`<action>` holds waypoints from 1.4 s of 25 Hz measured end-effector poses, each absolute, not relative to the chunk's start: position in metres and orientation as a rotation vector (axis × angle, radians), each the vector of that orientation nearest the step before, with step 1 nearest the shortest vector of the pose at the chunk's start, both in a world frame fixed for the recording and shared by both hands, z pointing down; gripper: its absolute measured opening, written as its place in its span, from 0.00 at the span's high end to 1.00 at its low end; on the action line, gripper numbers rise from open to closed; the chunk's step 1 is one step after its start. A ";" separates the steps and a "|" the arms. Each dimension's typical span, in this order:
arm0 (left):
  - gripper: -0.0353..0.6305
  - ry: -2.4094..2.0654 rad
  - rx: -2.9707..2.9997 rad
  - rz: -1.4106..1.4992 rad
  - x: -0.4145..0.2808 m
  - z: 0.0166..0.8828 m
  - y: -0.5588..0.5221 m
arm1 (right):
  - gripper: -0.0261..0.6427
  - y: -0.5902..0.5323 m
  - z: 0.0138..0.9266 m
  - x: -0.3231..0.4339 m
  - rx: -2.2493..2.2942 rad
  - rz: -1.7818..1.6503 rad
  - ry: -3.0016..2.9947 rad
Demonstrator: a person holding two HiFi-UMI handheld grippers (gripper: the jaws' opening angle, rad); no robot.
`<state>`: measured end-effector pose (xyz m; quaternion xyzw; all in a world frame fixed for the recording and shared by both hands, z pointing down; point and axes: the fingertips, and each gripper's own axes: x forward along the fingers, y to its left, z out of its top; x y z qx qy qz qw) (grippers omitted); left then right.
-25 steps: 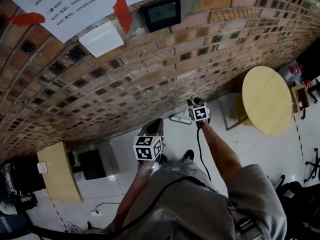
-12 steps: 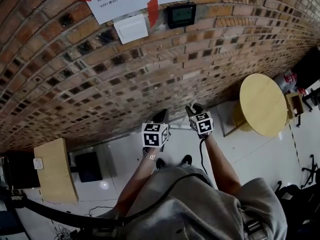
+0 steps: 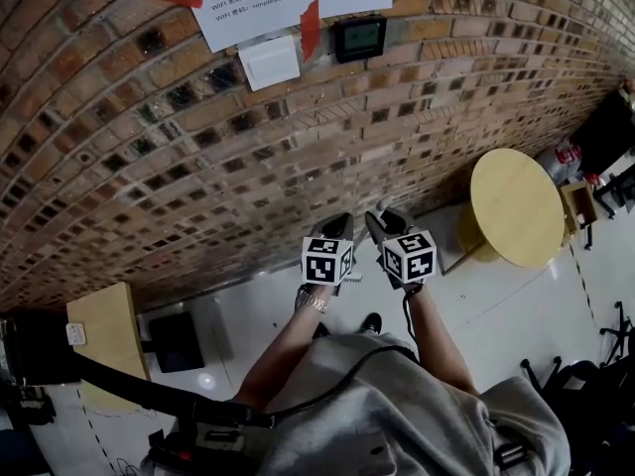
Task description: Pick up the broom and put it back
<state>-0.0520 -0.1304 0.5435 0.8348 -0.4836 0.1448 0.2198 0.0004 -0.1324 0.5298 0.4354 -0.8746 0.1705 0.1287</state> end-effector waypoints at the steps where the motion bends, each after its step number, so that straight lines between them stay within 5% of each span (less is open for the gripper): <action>1: 0.94 -1.331 2.314 0.401 -0.049 0.543 -0.131 | 0.81 -0.130 0.526 -0.001 1.269 0.495 -2.546; 35: 0.94 -1.319 2.336 0.396 -0.042 0.533 -0.143 | 0.81 -0.143 0.534 0.011 1.340 0.492 -2.444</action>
